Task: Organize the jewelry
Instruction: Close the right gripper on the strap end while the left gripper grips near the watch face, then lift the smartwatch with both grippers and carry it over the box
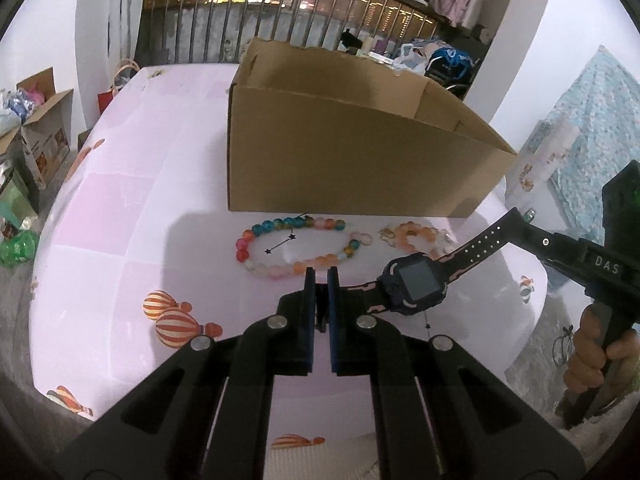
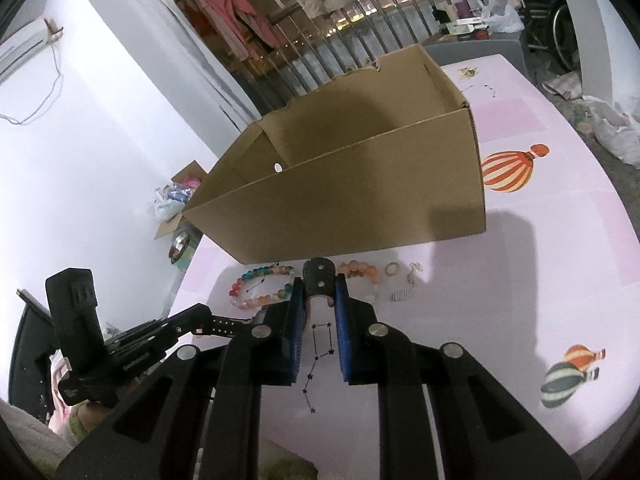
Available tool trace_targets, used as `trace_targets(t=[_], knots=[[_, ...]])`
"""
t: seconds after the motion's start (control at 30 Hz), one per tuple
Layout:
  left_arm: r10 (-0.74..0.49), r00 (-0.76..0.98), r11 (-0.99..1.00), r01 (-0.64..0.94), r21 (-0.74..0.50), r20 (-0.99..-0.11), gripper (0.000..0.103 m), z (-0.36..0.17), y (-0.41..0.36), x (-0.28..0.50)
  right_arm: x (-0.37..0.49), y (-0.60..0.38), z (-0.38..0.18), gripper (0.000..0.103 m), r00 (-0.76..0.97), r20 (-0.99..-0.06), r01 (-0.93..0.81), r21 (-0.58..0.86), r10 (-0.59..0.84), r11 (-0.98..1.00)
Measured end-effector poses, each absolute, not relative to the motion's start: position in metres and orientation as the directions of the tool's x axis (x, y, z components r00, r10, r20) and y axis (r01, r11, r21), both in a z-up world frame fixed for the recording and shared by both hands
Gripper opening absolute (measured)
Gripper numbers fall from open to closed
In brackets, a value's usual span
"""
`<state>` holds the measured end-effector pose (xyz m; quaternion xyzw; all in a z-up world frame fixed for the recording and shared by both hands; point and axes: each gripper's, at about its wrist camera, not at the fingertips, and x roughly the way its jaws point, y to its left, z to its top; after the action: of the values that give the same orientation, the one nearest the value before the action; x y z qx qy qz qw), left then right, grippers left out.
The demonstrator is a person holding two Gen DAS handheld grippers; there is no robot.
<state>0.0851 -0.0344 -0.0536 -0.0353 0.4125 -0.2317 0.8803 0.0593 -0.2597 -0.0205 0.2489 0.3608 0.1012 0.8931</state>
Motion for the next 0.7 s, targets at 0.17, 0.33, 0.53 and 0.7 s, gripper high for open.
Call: trace_targets(t=[0.17,0.33,0.53,0.7], knots=[[-0.459,0.595,0.876,0.429,-0.223,-0.660,0.004,-0.020,-0.038,0.075,0.056,-0.258,0.007,0.015,0.751,-0.554,-0.046,0.498,0.359,0.866],[-0.494,0.658,0.851,0.501,-0.159,-0.568,0.004,0.042,-0.044,0.085,0.071,-0.257,0.067,0.015,0.808,-0.471,-0.150,0.418,0.355,0.896],[-0.497,0.669,0.834,0.545,-0.090,-0.553,0.004,0.100,-0.073,0.156,0.154,-0.278,0.110,0.015,0.799,-0.486,-0.169,0.385,0.354,0.908],[-0.398,0.607,0.862,0.504,-0.054,-0.688,0.004,0.089,-0.109,0.255,0.256,-0.303,0.088,0.015,0.691,-0.614,-0.086,0.453,0.381,0.887]])
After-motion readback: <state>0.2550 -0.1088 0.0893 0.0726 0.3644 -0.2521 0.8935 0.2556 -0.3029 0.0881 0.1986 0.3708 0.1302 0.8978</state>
